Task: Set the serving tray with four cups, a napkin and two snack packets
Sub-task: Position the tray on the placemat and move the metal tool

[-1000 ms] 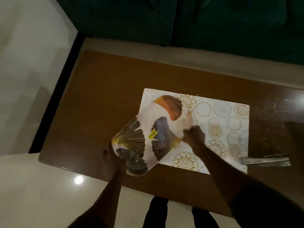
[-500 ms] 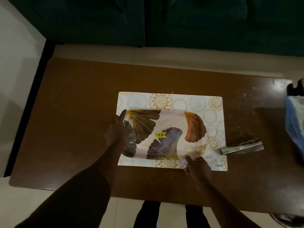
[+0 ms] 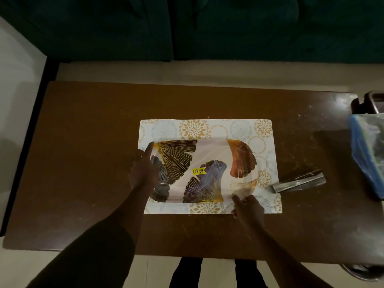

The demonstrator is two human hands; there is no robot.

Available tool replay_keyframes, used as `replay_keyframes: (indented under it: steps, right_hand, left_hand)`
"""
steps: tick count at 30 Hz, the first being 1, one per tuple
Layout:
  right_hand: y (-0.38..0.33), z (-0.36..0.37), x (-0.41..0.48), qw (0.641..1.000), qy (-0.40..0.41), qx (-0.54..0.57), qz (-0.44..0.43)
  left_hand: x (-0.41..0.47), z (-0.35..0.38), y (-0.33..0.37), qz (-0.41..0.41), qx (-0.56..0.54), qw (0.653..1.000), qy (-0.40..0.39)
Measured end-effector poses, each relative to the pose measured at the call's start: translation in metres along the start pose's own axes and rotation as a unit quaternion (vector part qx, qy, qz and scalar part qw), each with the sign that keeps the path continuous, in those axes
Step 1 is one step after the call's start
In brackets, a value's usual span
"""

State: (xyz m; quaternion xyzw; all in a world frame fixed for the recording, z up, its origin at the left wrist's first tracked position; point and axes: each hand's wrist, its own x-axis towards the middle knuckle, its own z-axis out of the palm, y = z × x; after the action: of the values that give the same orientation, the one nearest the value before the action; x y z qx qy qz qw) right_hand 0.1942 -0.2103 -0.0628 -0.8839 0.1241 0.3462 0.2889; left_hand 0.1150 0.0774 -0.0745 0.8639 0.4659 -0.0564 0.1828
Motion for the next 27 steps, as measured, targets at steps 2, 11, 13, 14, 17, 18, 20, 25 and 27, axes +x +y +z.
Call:
replay_keyframes:
  steps: [2,11,13,14,17,18,20,25,27]
  right_hand:
    - [-0.001,-0.003,-0.001,1.0,0.016,-0.02,-0.007]
    - [-0.026,-0.059,-0.008,0.977,0.18,0.043,-0.109]
    - [-0.031,-0.078,-0.008,0.965,0.219,0.054,-0.133]
    - [-0.033,-0.087,-0.008,0.958,0.24,0.056,-0.145]
    - [-0.033,-0.119,-0.005,0.925,0.327,0.068,-0.184]
    - [-0.03,-0.129,-0.003,0.912,0.357,0.077,-0.185]
    - [-0.021,-0.14,0.004,0.899,0.405,0.081,-0.144]
    - [-0.005,-0.146,0.021,0.941,0.266,0.21,0.025]
    - [-0.001,-0.142,0.028,0.948,0.215,0.235,0.022]
  left_hand:
    - [-0.006,-0.003,0.006,-0.007,-0.01,1.0,0.015]
    - [-0.03,-0.017,0.073,0.128,0.0,0.989,0.069]
    - [-0.039,-0.01,0.098,0.148,-0.036,0.987,0.046]
    - [-0.044,-0.007,0.11,0.161,-0.055,0.985,0.029]
    - [-0.065,0.007,0.145,0.207,-0.104,0.972,-0.025]
    - [-0.072,0.011,0.155,0.213,-0.114,0.969,-0.044]
    - [-0.084,0.018,0.172,0.213,-0.127,0.966,-0.075]
    - [-0.104,0.029,0.204,0.224,-0.14,0.96,-0.094]
    - [-0.108,0.032,0.212,0.228,-0.152,0.957,-0.099]
